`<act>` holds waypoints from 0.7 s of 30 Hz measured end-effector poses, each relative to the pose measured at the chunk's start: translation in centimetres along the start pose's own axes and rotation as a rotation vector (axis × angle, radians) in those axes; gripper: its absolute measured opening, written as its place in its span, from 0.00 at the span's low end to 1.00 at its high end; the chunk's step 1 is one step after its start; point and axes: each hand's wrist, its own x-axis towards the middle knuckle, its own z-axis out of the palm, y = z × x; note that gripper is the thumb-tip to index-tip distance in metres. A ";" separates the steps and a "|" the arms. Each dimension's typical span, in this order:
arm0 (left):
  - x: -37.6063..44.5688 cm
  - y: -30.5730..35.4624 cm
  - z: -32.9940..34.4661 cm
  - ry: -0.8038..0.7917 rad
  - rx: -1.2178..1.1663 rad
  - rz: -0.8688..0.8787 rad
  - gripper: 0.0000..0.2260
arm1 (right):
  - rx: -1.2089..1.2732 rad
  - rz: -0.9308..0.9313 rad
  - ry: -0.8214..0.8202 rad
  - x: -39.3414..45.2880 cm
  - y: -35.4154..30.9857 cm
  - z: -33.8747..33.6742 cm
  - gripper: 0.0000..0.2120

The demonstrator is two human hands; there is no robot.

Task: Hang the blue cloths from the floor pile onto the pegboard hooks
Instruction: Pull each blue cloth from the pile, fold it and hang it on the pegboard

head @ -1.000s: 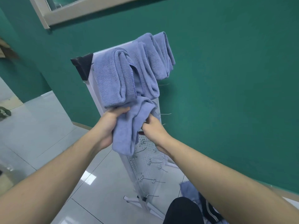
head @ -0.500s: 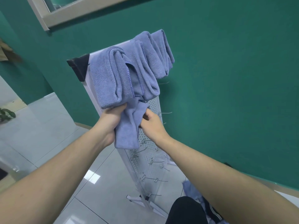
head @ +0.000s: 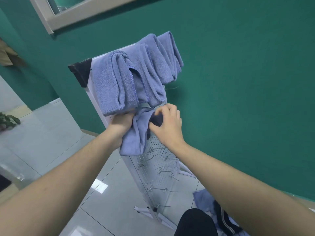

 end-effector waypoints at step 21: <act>-3.0 -4.6 -1.8 0.048 0.793 0.795 0.25 | 0.500 0.191 -0.474 0.7 -1.4 -1.3 0.18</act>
